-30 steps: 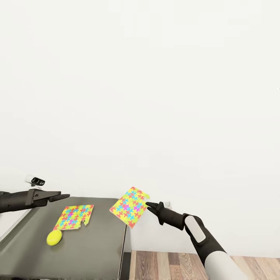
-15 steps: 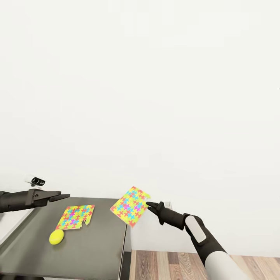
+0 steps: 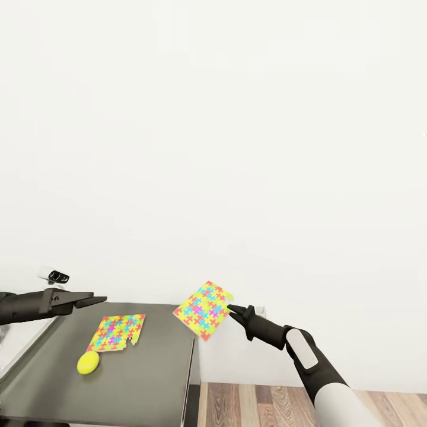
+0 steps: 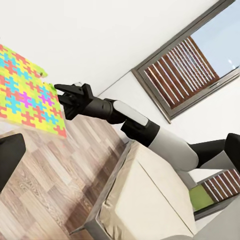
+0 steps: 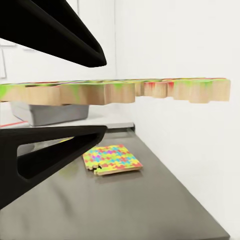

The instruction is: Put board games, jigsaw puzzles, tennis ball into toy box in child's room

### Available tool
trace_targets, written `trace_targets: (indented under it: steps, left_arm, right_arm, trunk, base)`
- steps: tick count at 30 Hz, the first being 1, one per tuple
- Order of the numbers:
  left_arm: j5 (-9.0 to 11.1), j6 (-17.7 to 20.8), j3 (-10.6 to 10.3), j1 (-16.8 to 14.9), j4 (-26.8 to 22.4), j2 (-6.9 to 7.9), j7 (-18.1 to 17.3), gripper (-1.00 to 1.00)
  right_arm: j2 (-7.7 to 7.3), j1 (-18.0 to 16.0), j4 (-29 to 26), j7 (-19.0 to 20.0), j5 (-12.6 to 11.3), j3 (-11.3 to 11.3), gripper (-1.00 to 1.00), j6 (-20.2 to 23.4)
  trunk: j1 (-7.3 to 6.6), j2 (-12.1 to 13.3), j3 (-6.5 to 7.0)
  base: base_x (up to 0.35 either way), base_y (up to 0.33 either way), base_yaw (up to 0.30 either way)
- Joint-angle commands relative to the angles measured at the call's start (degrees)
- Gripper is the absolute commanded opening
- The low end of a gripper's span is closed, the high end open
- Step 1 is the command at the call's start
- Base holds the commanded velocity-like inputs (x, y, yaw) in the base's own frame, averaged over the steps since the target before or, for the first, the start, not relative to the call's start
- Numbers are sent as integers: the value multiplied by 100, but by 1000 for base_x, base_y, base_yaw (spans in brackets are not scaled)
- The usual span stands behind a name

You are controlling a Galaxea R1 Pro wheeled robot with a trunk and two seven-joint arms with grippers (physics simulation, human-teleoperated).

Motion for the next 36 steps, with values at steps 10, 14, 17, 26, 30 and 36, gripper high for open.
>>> trace_targets:
  steps: [10, 14, 17, 26, 30, 36]
  left_arm:
    - [1, 60, -5, -5, 0, 3, -20, 100]
    - [8, 55, -5, -5, 0, 0, -20, 100]
    - [9, 54, -5, -5, 0, -1, -20, 100]
    - [10, 54, -5, -2, 0, -1, -20, 100]
    - [6, 54, -5, -4, 0, 0, -20, 100]
    - [8, 54, -5, -1, 0, 0, -20, 100]
  right_arm:
    - [7, -5, 0, 14, 37, -35, -100, 32]
    - [7, -5, 3, 14, 39, -36, -100, 30]
    - [7, -5, 7, 14, 36, -35, -100, 28]
    - [13, -11, 0, 13, 14, -37, -100, 38]
    - [15, -13, 0, 10, 13, -37, -100, 37]
    - [16, -14, 0, 7, 13, -37, -100, 30]
  trunk:
    - [-218, 395, 231]
    - [-240, 435, 256]
    - [-240, 435, 257]
    - [-350, 636, 347]
    - [-438, 796, 419]
    - [-548, 997, 531]
  base:
    - [0, 0, 180]
    - [0, 0, 69]
    - [0, 0, 14]
    - [0, 0, 2]
    - [0, 0, 2]
    - [0, 0, 146]
